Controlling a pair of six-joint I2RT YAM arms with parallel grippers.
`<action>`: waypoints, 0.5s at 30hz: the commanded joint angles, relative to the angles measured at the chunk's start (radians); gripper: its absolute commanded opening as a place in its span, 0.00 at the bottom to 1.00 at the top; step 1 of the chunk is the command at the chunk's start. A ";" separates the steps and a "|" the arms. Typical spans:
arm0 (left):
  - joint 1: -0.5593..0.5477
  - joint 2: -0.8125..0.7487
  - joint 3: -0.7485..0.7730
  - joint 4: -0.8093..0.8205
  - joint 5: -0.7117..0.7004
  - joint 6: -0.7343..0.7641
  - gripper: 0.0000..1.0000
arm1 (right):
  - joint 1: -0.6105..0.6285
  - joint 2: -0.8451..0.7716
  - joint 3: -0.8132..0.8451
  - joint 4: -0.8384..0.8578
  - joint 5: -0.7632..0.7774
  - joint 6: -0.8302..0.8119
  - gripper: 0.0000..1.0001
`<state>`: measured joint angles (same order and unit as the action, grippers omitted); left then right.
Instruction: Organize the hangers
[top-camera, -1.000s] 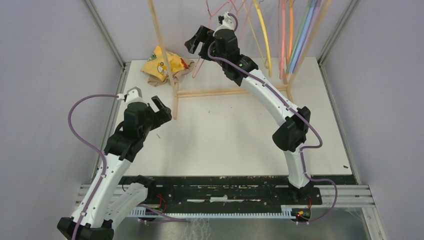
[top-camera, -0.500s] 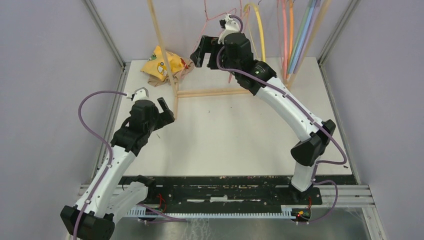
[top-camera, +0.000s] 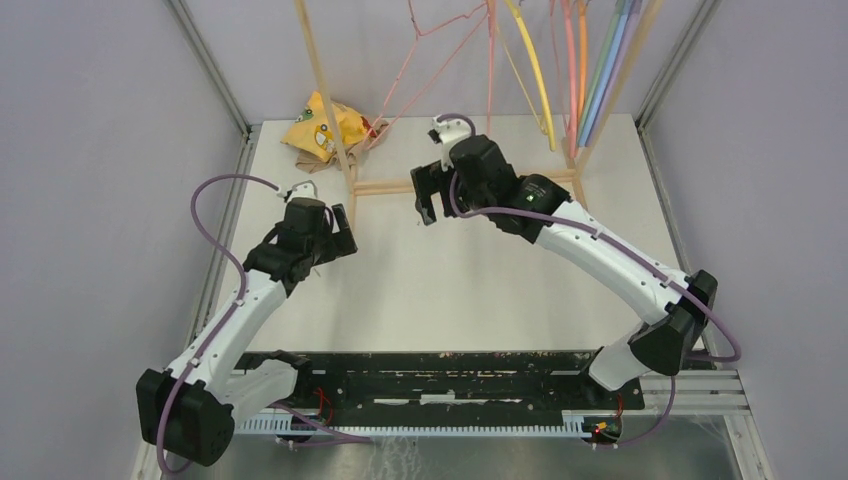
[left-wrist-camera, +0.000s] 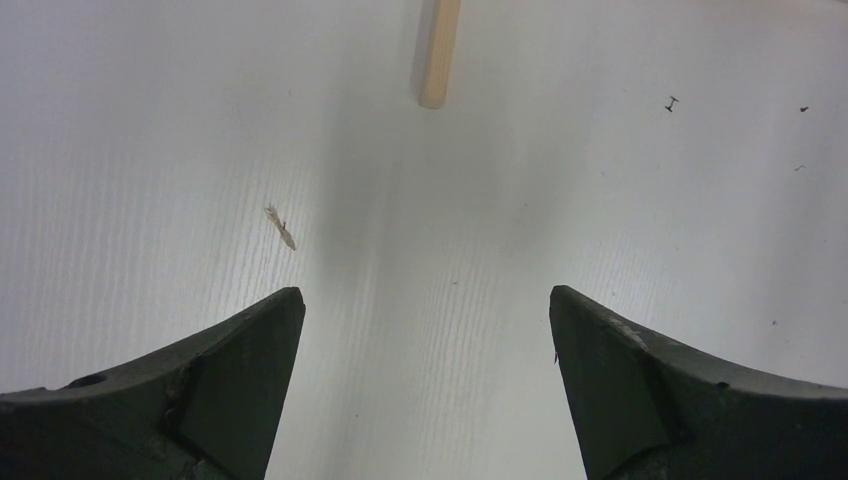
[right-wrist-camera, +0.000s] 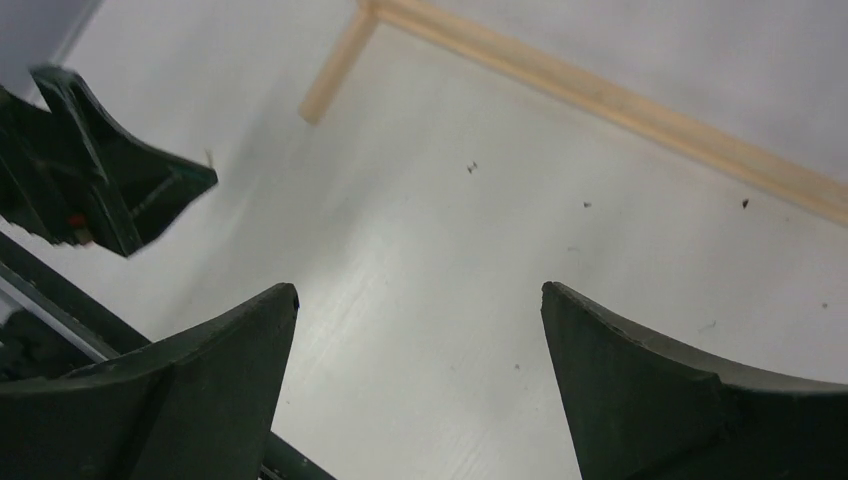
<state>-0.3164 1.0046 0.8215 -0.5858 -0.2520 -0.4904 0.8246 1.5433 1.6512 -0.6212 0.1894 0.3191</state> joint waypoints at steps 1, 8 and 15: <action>-0.004 0.036 0.009 0.060 0.020 0.059 0.99 | 0.011 -0.065 -0.116 -0.029 0.027 -0.052 1.00; -0.004 0.039 -0.010 0.112 0.024 0.094 0.99 | 0.011 -0.150 -0.306 -0.016 0.047 -0.052 1.00; -0.004 0.043 -0.023 0.143 0.032 0.107 0.99 | 0.012 -0.166 -0.347 -0.026 0.125 -0.074 1.00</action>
<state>-0.3164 1.0534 0.8043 -0.5121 -0.2321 -0.4347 0.8368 1.4101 1.2991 -0.6731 0.2420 0.2714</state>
